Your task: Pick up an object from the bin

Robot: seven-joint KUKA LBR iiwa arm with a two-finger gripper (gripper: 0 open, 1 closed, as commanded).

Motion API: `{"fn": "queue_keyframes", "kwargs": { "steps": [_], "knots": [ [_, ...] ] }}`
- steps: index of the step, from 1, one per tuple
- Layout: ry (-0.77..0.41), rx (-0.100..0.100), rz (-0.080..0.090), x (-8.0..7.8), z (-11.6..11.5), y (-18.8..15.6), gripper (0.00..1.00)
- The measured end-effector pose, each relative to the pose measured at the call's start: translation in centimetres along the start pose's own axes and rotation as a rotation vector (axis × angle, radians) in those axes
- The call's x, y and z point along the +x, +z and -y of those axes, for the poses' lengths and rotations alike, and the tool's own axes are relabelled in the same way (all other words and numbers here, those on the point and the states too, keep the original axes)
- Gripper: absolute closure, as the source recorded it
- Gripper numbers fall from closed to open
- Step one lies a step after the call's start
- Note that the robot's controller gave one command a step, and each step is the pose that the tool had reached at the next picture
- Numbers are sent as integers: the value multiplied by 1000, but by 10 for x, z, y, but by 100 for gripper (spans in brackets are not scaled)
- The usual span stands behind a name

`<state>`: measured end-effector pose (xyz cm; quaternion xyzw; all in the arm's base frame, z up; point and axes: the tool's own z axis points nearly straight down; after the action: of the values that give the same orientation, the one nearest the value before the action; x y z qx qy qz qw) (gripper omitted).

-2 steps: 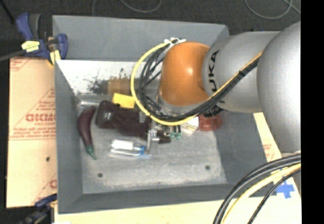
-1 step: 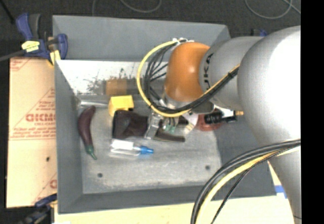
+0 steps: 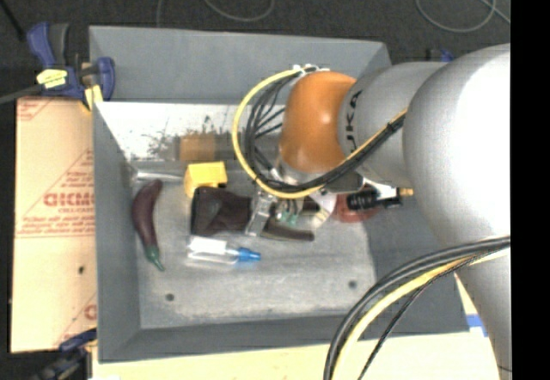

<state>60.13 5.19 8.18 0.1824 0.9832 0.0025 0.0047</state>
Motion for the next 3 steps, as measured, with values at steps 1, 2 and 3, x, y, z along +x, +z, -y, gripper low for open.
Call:
{"fn": "queue_keyframes", "kwargs": {
  "steps": [1, 2, 3],
  "knots": [
    [20, 0, -1, -8, 0, -20, 100],
    [-26, -8, 14, 18, 27, 7, 100],
    [-26, -8, 13, 18, 27, 7, 100]
  ]
}}
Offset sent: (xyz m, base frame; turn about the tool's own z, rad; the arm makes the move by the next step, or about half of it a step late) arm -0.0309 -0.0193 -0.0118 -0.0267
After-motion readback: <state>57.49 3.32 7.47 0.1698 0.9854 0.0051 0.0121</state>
